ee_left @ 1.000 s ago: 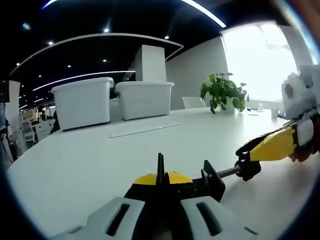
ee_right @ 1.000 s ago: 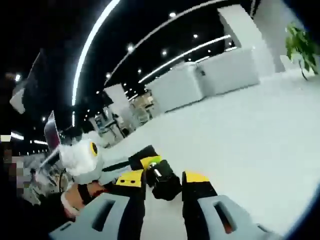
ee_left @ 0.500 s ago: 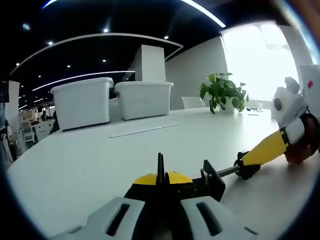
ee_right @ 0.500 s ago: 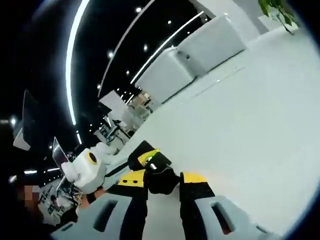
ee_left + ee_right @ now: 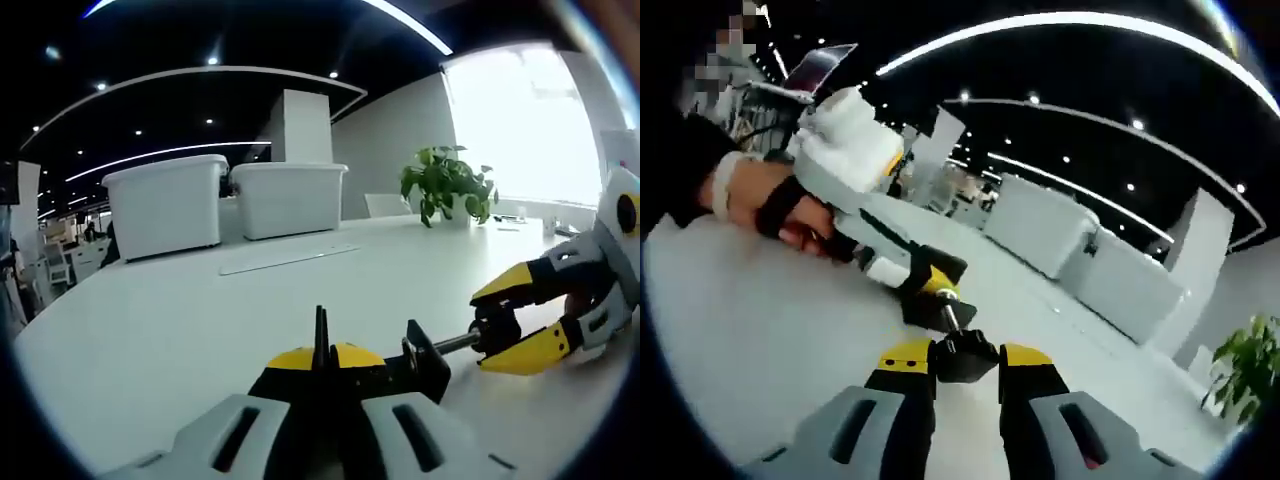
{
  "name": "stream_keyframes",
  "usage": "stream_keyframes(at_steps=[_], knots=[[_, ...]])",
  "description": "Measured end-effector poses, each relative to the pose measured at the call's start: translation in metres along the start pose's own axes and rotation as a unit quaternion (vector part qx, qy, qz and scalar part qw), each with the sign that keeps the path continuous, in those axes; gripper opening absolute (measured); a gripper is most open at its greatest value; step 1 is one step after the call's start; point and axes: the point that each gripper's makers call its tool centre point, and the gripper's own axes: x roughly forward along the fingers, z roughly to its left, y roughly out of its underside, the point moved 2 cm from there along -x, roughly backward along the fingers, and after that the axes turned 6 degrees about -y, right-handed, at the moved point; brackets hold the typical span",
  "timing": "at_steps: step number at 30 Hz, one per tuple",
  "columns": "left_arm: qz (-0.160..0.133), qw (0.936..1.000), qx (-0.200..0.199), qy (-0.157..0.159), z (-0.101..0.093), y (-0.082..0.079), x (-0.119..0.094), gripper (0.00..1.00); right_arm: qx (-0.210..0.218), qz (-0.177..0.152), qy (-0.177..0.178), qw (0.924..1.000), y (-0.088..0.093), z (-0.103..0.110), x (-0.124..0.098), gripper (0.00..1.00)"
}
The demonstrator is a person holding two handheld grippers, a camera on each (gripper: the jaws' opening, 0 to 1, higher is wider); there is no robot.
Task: Clamp the fixed fixture on the desktop, loosen the retaining clip, secure it to the edge of the desk, and tighten the retaining clip.
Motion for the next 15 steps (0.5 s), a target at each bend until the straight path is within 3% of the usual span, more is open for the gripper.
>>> stream_keyframes(at_steps=[3, 8, 10, 11, 12, 14, 15], knots=[[0.000, 1.0000, 0.000, 0.000, 0.000, 0.000, 0.000, 0.04, -0.053, 0.000, 0.011, 0.9985, 0.001, 0.000, 0.003, 0.22], [0.000, 1.0000, 0.000, -0.001, 0.000, 0.000, 0.000, 0.04, -0.052, 0.000, 0.012, 0.9985, 0.002, -0.005, 0.006, 0.24], [0.000, 1.0000, 0.001, -0.001, 0.000, 0.000, 0.000, 0.04, 0.069, -0.006, -0.009, 0.9975, 0.000, -0.001, 0.004, 0.29], [0.000, 1.0000, 0.001, -0.001, 0.000, 0.000, -0.001, 0.04, 0.168, -0.015, -0.002, 0.9857, -0.008, -0.008, -0.003, 0.31], [0.000, 1.0000, 0.001, -0.001, 0.000, 0.000, -0.001, 0.04, 0.255, -0.022, 0.002, 0.9667, -0.008, -0.015, -0.005, 0.31], [-0.001, 1.0000, 0.002, 0.000, 0.000, 0.000, -0.001, 0.04, 0.408, -0.045, -0.019, 0.9118, -0.012, -0.021, -0.007, 0.32], [-0.001, 1.0000, 0.002, 0.000, 0.000, 0.001, -0.001, 0.04, 0.455, -0.049, -0.024, 0.8886, -0.010, -0.025, -0.007, 0.36]])
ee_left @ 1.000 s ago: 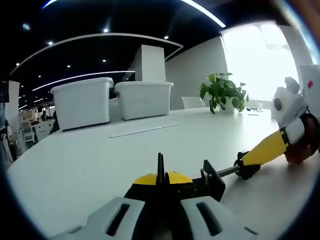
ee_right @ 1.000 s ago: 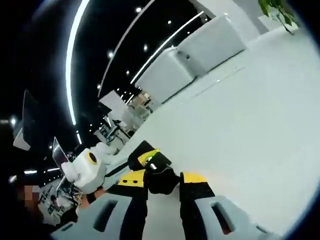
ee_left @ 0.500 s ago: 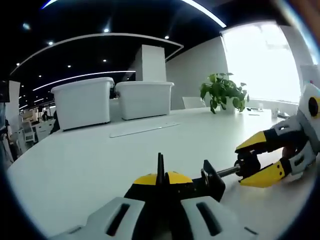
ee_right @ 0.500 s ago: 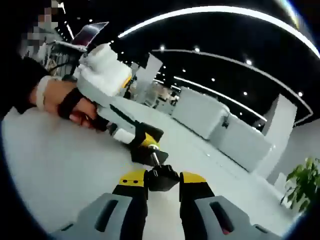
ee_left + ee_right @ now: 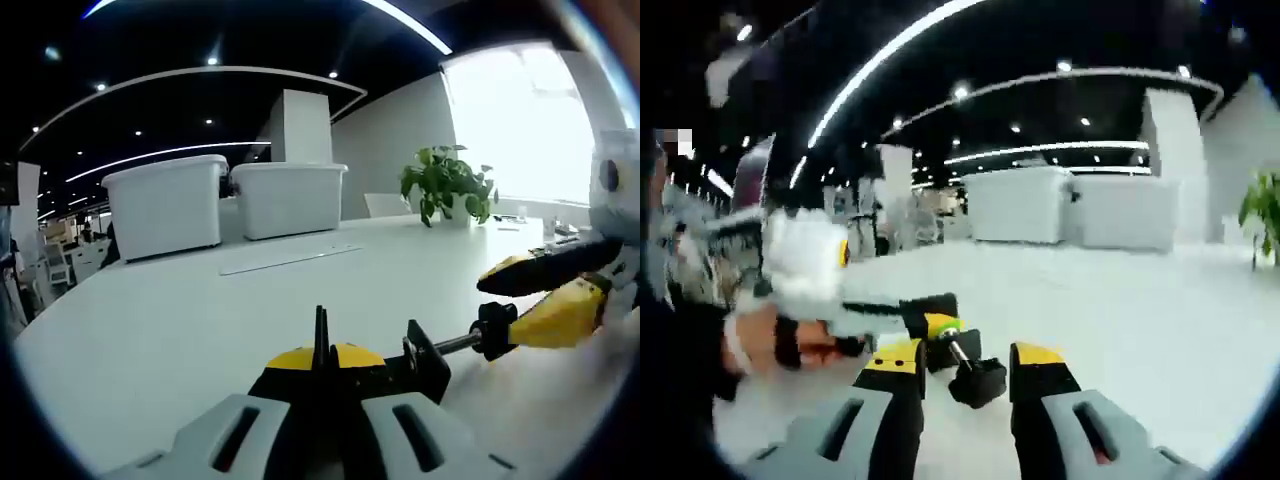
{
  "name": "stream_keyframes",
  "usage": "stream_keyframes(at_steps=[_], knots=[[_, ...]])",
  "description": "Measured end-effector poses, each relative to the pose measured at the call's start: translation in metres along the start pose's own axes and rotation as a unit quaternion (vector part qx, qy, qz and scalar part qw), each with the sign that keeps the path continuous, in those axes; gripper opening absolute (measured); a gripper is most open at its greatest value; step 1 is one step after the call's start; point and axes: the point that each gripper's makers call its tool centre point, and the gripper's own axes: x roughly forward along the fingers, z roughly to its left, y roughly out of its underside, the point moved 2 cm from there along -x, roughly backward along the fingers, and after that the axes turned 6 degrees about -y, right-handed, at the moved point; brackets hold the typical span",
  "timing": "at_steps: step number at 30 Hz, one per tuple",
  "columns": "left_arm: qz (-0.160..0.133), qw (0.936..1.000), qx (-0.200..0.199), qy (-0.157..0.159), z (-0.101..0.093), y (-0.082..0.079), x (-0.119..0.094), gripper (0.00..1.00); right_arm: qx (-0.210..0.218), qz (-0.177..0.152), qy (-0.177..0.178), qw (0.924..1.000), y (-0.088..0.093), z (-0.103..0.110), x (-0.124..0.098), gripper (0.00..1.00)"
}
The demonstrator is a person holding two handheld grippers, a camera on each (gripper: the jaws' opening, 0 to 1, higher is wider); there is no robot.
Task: Clamp the fixed fixture on the desktop, loosen the retaining clip, secure it to the edge of the desk, and tighten the retaining clip.
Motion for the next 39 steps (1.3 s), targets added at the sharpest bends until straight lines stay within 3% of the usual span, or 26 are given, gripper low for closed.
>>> stream_keyframes(at_steps=[3, 6, 8, 11, 13, 14, 16, 17, 21, 23, 26, 28, 29, 32, 34, 37, 38, 39], knots=[[0.002, 1.0000, -0.006, -0.001, 0.000, 0.000, 0.000, 0.04, 0.076, -0.021, -0.020, 0.9967, -0.005, -0.006, -0.001, 0.38], [0.001, 1.0000, -0.006, -0.001, 0.000, 0.000, 0.000, 0.04, 0.109, 0.005, 0.009, 0.9940, 0.012, -0.018, 0.000, 0.29], [0.001, 1.0000, -0.006, -0.001, 0.000, 0.000, 0.000, 0.04, 0.150, 0.033, 0.009, 0.9881, 0.027, -0.021, 0.001, 0.25], [0.002, 1.0000, -0.007, -0.001, -0.001, 0.000, -0.001, 0.04, 0.151, 0.033, 0.013, 0.9879, 0.027, -0.024, 0.003, 0.25], [0.001, 1.0000, -0.006, 0.000, -0.001, 0.000, -0.001, 0.04, 0.177, 0.017, 0.001, 0.9840, 0.020, -0.022, 0.006, 0.24], [0.001, 1.0000, -0.006, 0.000, -0.001, 0.000, -0.001, 0.04, 0.200, 0.025, 0.001, 0.9795, 0.023, -0.022, 0.006, 0.24], [0.001, 1.0000, -0.006, 0.000, -0.001, 0.000, -0.001, 0.04, 0.199, 0.036, 0.007, 0.9792, 0.028, -0.028, 0.008, 0.23], [0.002, 1.0000, -0.006, 0.000, -0.001, 0.000, -0.001, 0.04, 0.223, 0.038, 0.000, 0.9741, 0.028, -0.027, 0.009, 0.24], [0.001, 1.0000, -0.006, 0.002, -0.001, 0.000, -0.001, 0.04, 0.241, 0.052, 0.000, 0.9692, 0.036, -0.023, 0.008, 0.25], [0.001, 1.0000, -0.006, 0.001, -0.001, 0.000, 0.000, 0.04, 0.237, 0.052, 0.000, 0.9702, 0.034, -0.025, 0.005, 0.25], [0.001, 1.0000, -0.005, 0.001, -0.001, 0.000, 0.000, 0.04, 0.298, 0.047, -0.001, 0.9534, 0.032, -0.025, 0.003, 0.25], [0.001, 1.0000, -0.004, 0.001, -0.001, 0.000, 0.000, 0.04, 0.290, 0.048, -0.006, 0.9557, 0.032, -0.024, 0.002, 0.24], [0.001, 1.0000, -0.004, 0.001, -0.001, 0.000, 0.000, 0.04, 0.275, 0.053, -0.010, 0.9598, 0.032, -0.020, 0.001, 0.24], [0.001, 1.0000, -0.005, 0.001, -0.001, 0.000, 0.000, 0.04, 0.163, 0.056, -0.001, 0.9849, 0.034, -0.012, 0.001, 0.23], [0.001, 1.0000, -0.005, 0.001, -0.001, -0.001, 0.000, 0.04, 0.089, 0.061, 0.008, 0.9941, 0.033, -0.008, 0.002, 0.22], [0.001, 1.0000, -0.004, 0.000, 0.000, -0.001, 0.000, 0.04, -0.019, 0.062, 0.016, 0.9977, 0.031, -0.001, 0.001, 0.22], [0.001, 1.0000, -0.005, 0.000, 0.000, -0.001, 0.000, 0.04, -0.075, 0.062, 0.017, 0.9951, 0.030, 0.002, 0.001, 0.21], [0.001, 1.0000, -0.004, 0.000, 0.000, -0.001, 0.000, 0.04, -0.155, 0.060, 0.023, 0.9858, 0.029, 0.007, 0.001, 0.21]])
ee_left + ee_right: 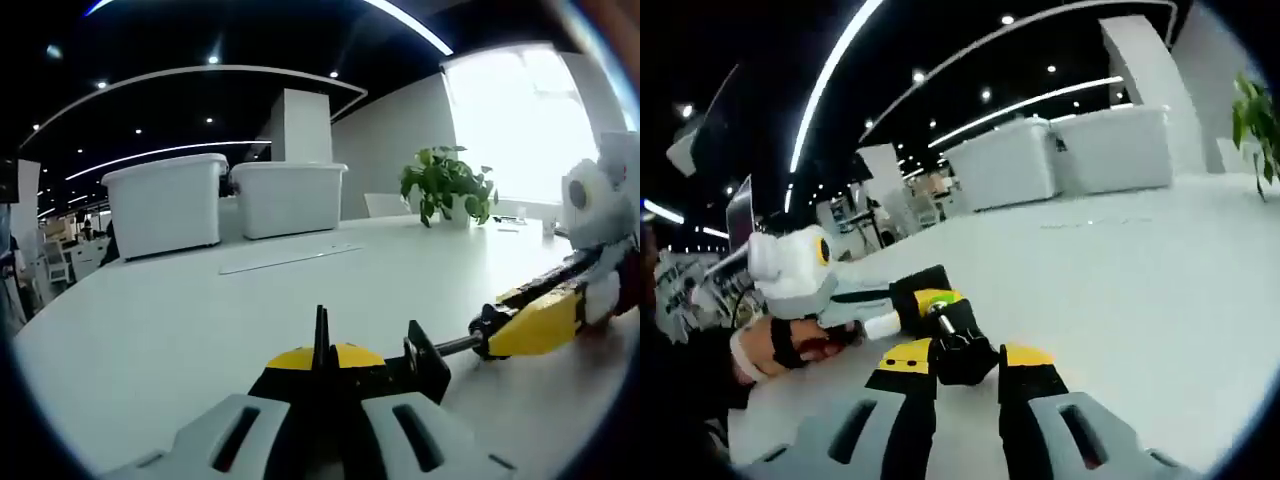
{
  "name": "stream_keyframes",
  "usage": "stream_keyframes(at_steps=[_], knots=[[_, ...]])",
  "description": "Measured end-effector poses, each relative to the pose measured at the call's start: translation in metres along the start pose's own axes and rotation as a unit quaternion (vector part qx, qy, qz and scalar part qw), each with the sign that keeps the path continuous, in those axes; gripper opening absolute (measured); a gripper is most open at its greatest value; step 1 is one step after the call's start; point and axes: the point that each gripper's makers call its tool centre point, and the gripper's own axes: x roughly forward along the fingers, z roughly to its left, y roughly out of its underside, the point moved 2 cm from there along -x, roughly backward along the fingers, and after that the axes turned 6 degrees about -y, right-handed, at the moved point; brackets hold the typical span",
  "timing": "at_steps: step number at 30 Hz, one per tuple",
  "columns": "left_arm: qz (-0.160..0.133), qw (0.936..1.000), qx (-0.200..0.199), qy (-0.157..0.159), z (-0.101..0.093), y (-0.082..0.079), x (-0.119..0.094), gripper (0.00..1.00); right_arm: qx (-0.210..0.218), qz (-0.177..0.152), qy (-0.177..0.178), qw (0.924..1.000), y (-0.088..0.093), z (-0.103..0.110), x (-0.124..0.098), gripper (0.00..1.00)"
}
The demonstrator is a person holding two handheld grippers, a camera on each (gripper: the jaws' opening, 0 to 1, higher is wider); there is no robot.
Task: Clamp the fixed fixture on the desktop, loosen the retaining clip, secure it to the edge of the desk, and tighten the retaining clip.
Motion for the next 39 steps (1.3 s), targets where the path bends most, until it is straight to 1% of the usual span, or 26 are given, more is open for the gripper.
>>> stream_keyframes(at_steps=[1, 2, 3, 4, 6, 7, 8, 10, 12, 13, 14, 15, 16, 17, 18, 20, 22, 24, 25, 26, 27, 28, 32, 33, 37, 39], knots=[[0.000, 1.0000, 0.000, 0.000, 0.000, 0.000, 0.000, 0.04, -0.068, -0.001, 0.008, 0.9977, -0.001, 0.000, 0.001, 0.21], [0.000, 1.0000, 0.000, 0.000, 0.000, 0.000, 0.000, 0.04, -0.123, 0.000, 0.017, 0.9922, -0.002, 0.004, 0.000, 0.21], [0.000, 1.0000, 0.000, 0.000, 0.000, 0.000, 0.000, 0.04, -0.172, 0.003, 0.023, 0.9849, -0.005, -0.009, 0.009, 0.21], [0.000, 1.0000, 0.000, 0.000, 0.000, 0.000, 0.000, 0.04, -0.218, 0.004, 0.031, 0.9756, -0.006, -0.008, 0.010, 0.21], [0.000, 1.0000, 0.000, -0.001, 0.000, 0.000, 0.000, 0.04, -0.321, 0.000, 0.035, 0.9465, -0.005, 0.000, 0.011, 0.21], [0.000, 1.0000, 0.000, -0.001, 0.000, 0.000, 0.000, 0.04, -0.351, -0.002, 0.036, 0.9358, -0.003, 0.004, 0.009, 0.21], [0.000, 1.0000, 0.000, -0.001, 0.000, 0.000, 0.000, 0.04, -0.372, -0.002, 0.040, 0.9274, -0.003, 0.004, 0.010, 0.21], [0.000, 1.0000, 0.000, -0.001, 0.000, 0.000, 0.000, 0.04, -0.361, -0.004, 0.040, 0.9318, -0.003, 0.003, 0.011, 0.22], [0.000, 1.0000, 0.000, -0.001, 0.001, 0.000, 0.000, 0.04, -0.322, -0.002, 0.031, 0.9461, -0.001, -0.004, 0.012, 0.23], [0.000, 1.0000, -0.001, -0.003, 0.001, 0.000, 0.000, 0.04, -0.292, -0.005, 0.017, 0.9562, -0.002, -0.002, 0.010, 0.24], [0.001, 1.0000, -0.003, -0.002, 0.001, 0.000, 0.000, 0.04, -0.229, -0.020, 0.002, 0.9733, -0.005, -0.002, 0.009, 0.25], [0.000, 1.0000, -0.001, -0.002, 0.001, 0.000, 0.000, 0.04, -0.138, -0.025, -0.005, 0.9902, -0.008, -0.003, 0.008, 0.26], [0.000, 1.0000, -0.001, 0.000, 0.000, 0.000, 0.000, 0.04, -0.062, -0.028, -0.007, 0.9977, -0.011, -0.008, 0.007, 0.27], [0.000, 1.0000, 0.001, 0.000, 0.000, 0.000, 0.000, 0.04, 0.002, -0.036, -0.021, 0.9991, -0.015, -0.013, 0.006, 0.30], [0.000, 1.0000, 0.000, 0.001, 0.000, 0.000, 0.000, 0.04, 0.057, -0.041, -0.030, 0.9971, -0.018, -0.016, 0.005, 0.32], [0.000, 1.0000, -0.001, 0.001, 0.000, 0.000, 0.001, 0.04, 0.127, -0.049, -0.035, 0.9900, -0.020, -0.022, 0.003, 0.34], [0.000, 1.0000, -0.001, 0.001, 0.000, 0.000, 0.001, 0.04, 0.163, -0.047, -0.045, 0.9844, -0.017, -0.023, 0.003, 0.34], [0.000, 1.0000, -0.002, 0.002, -0.001, 0.000, 0.000, 0.04, 0.215, -0.039, -0.070, 0.9733, -0.011, -0.017, 0.004, 0.34], [0.000, 1.0000, -0.002, 0.002, -0.001, 0.000, 0.000, 0.04, 0.226, -0.042, -0.071, 0.9706, -0.009, -0.017, 0.005, 0.35], [0.000, 1.0000, -0.003, 0.002, -0.001, 0.000, 0.000, 0.04, 0.240, -0.030, -0.068, 0.9678, -0.004, -0.019, 0.005, 0.35], [0.000, 1.0000, -0.002, 0.002, -0.001, 0.000, 0.000, 0.04, 0.252, -0.029, -0.062, 0.9653, -0.002, -0.020, 0.006, 0.33], [0.000, 1.0000, -0.002, 0.002, -0.001, 0.000, 0.000, 0.04, 0.246, -0.030, -0.060, 0.9669, -0.001, -0.023, 0.007, 0.30], [0.000, 1.0000, -0.002, 0.002, 0.000, 0.000, 0.000, 0.04, 0.252, -0.021, -0.045, 0.9666, 0.005, -0.027, 0.009, 0.21], [0.001, 1.0000, -0.003, 0.002, 0.000, 0.000, 0.000, 0.04, 0.272, -0.020, -0.052, 0.9606, 0.005, -0.024, 0.010, 0.21], [-0.001, 1.0000, -0.002, 0.002, 0.000, -0.001, 0.000, 0.04, 0.269, -0.013, -0.055, 0.9616, 0.009, -0.023, 0.011, 0.23], [0.000, 1.0000, -0.002, 0.002, 0.000, 0.000, 0.000, 0.04, 0.278, -0.001, -0.055, 0.9591, 0.013, -0.022, 0.012, 0.24]])
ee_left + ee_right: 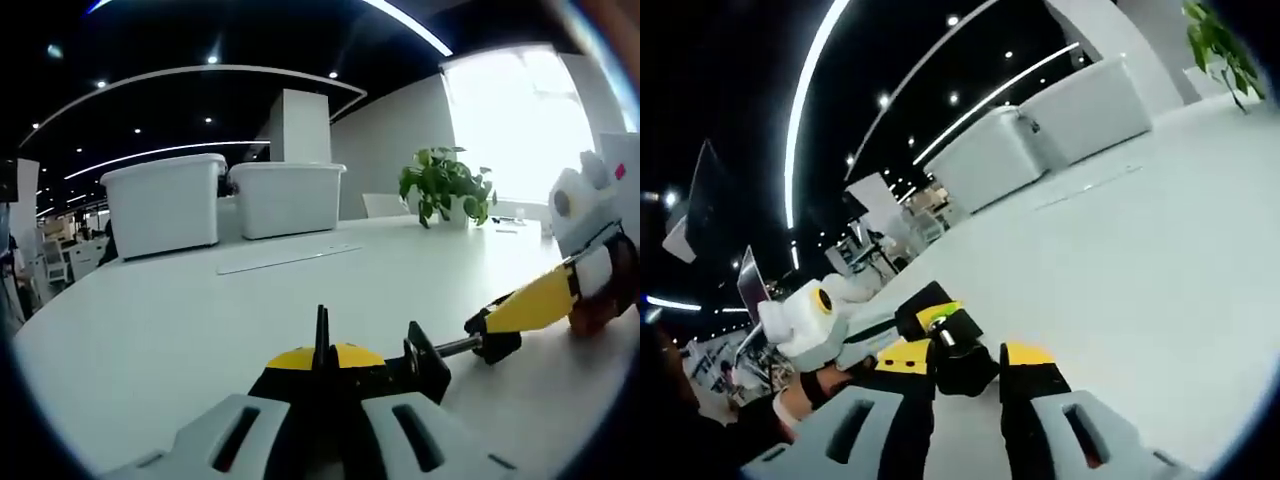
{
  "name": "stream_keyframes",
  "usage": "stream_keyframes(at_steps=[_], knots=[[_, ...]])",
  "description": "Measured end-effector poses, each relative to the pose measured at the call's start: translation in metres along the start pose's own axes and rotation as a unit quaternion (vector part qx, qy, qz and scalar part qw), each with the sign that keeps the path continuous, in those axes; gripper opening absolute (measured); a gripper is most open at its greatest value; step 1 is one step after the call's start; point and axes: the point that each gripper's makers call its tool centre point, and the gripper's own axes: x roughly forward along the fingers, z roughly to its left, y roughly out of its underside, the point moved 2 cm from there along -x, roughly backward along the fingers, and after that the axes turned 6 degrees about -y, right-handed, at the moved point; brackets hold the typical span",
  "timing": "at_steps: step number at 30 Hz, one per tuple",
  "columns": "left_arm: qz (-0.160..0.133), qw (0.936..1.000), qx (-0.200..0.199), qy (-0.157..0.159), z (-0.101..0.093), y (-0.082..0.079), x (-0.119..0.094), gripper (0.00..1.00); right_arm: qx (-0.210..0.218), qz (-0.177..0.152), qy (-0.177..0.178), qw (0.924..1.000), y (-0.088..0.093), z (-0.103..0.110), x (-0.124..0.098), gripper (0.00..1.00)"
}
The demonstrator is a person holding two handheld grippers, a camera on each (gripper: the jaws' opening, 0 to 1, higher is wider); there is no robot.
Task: Clamp the fixed fixture on the desktop, loosen the retaining clip, secure it to the edge of the desk, and tighten the retaining clip.
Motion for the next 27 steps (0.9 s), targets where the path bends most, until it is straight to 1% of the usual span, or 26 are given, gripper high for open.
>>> stream_keyframes(at_steps=[1, 6, 8, 9, 10, 11, 12, 13, 15, 16, 17, 18, 19, 20, 21, 22, 23, 24, 25, 27], knots=[[0.000, 1.0000, 0.000, 0.000, 0.000, 0.000, 0.000, 0.04, 0.012, 0.009, 0.001, 0.9999, 0.003, 0.000, 0.000, 0.24], [0.001, 1.0000, 0.002, -0.001, 0.000, 0.000, 0.000, 0.04, 0.013, -0.004, 0.002, 0.9999, -0.001, -0.001, 0.000, 0.23], [0.001, 1.0000, 0.002, -0.001, 0.000, 0.001, 0.000, 0.04, -0.039, -0.006, 0.009, 0.9992, -0.004, 0.000, 0.000, 0.23], [0.001, 1.0000, 0.002, -0.001, 0.000, 0.001, 0.000, 0.04, -0.097, -0.008, 0.010, 0.9952, -0.005, 0.003, 0.000, 0.22], [0.001, 1.0000, 0.002, -0.002, 0.000, 0.001, 0.000, 0.04, -0.152, -0.005, 0.013, 0.9883, -0.006, 0.006, 0.000, 0.22], [0.001, 1.0000, 0.001, -0.002, 0.000, 0.001, 0.000, 0.04, -0.213, -0.003, 0.018, 0.9768, -0.006, 0.009, 0.000, 0.22], [0.001, 1.0000, 0.002, -0.002, 0.000, 0.001, 0.000, 0.04, -0.282, -0.003, 0.022, 0.9593, -0.006, 0.013, 0.000, 0.22], [0.001, 1.0000, 0.002, -0.002, 0.000, 0.001, 0.000, 0.04, -0.338, -0.005, 0.026, 0.9409, -0.005, 0.016, 0.000, 0.22], [0.001, 1.0000, 0.001, -0.002, 0.000, 0.001, 0.000, 0.04, -0.416, -0.007, 0.034, 0.9085, -0.002, 0.022, 0.001, 0.22], [0.001, 1.0000, 0.000, -0.002, 0.000, 0.001, 0.000, 0.04, -0.444, -0.007, 0.038, 0.8951, -0.004, 0.023, 0.001, 0.22], [0.001, 1.0000, 0.000, -0.003, 0.000, 0.001, 0.000, 0.04, -0.474, -0.006, 0.042, 0.8797, -0.004, 0.025, 0.001, 0.22], [0.001, 1.0000, 0.001, -0.003, 0.000, 0.001, 0.000, 0.04, -0.511, -0.006, 0.042, 0.8583, -0.002, 0.028, 0.002, 0.22], [0.001, 1.0000, 0.000, -0.003, 0.000, 0.001, 0.000, 0.04, -0.536, -0.007, 0.045, 0.8432, -0.001, 0.030, 0.003, 0.22], [0.001, 1.0000, 0.000, -0.003, 0.000, 0.001, 0.000, 0.04, -0.551, -0.009, 0.046, 0.8331, -0.001, 0.029, 0.002, 0.22], [0.001, 1.0000, 0.001, -0.003, 0.000, 0.001, 0.000, 0.04, -0.560, -0.009, 0.049, 0.8267, -0.001, 0.029, 0.001, 0.22], [0.001, 1.0000, 0.000, -0.003, 0.000, 0.001, -0.001, 0.04, -0.567, -0.009, 0.052, 0.8220, -0.001, 0.029, 0.000, 0.22], [0.001, 1.0000, 0.000, -0.003, 0.000, 0.001, -0.001, 0.04, -0.579, -0.009, 0.054, 0.8132, 0.000, 0.030, 0.000, 0.23], [0.001, 1.0000, 0.000, -0.003, 0.000, 0.001, -0.001, 0.04, -0.594, -0.011, 0.056, 0.8021, -0.001, 0.031, 0.000, 0.23], [0.001, 1.0000, 0.000, -0.003, 0.000, 0.001, -0.001, 0.04, -0.600, -0.011, 0.057, 0.7980, 0.000, 0.032, 0.000, 0.23], [0.001, 1.0000, 0.000, -0.003, 0.000, 0.001, -0.001, 0.04, -0.597, -0.012, 0.058, 0.8001, -0.002, 0.027, 0.001, 0.23]])
